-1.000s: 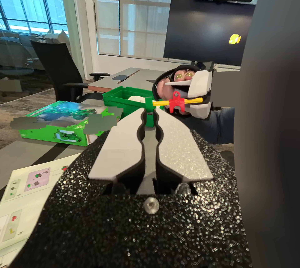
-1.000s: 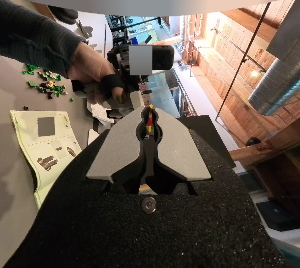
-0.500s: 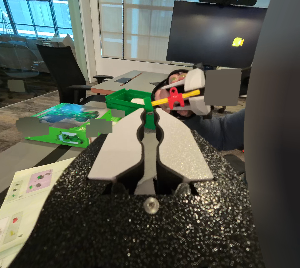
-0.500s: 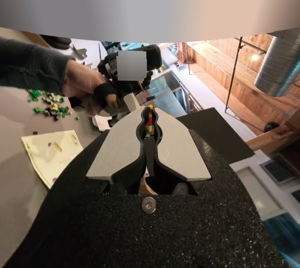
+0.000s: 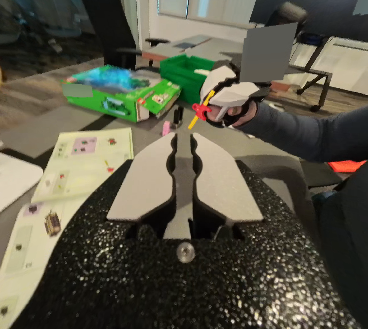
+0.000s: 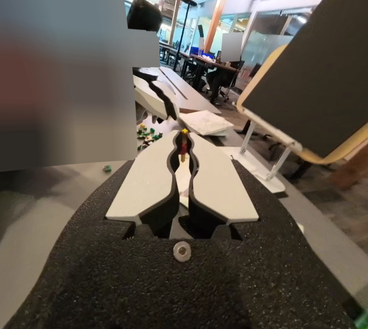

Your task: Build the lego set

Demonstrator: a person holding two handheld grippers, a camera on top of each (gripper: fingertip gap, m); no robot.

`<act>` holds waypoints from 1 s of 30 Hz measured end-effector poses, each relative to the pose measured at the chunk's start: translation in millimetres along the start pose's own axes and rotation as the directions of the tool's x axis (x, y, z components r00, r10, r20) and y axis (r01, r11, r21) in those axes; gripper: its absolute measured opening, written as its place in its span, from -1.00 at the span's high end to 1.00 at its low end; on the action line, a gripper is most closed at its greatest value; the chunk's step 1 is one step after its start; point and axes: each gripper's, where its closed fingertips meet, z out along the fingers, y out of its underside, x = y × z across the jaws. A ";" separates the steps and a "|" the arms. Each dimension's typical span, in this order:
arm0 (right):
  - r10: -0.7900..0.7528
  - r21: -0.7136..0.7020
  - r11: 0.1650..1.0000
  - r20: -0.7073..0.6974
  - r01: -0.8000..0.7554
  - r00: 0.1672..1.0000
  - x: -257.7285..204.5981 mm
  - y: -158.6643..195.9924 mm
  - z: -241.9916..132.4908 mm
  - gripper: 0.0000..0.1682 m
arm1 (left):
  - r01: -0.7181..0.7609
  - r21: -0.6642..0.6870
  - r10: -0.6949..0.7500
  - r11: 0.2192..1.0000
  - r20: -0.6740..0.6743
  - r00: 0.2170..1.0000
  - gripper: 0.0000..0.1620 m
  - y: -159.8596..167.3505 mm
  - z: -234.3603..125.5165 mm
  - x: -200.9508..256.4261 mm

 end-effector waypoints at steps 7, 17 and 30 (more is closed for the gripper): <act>0.102 0.045 0.994 -0.179 -0.095 0.979 14.9 62.3 -21.5 0.95 | 0.086 -0.056 -0.081 0.995 0.082 0.993 0.87 77.8 1.9 -1.3; -0.088 -0.026 0.994 -0.741 0.103 0.666 88.6 82.3 -132.3 0.95 | 0.139 -0.074 -0.133 0.987 0.083 0.988 0.77 102.7 67.8 11.7; -0.063 -0.023 0.997 -0.794 0.073 0.605 118.2 112.9 -169.4 0.95 | -0.179 -0.395 0.216 0.901 0.051 0.975 0.72 113.1 244.2 -65.9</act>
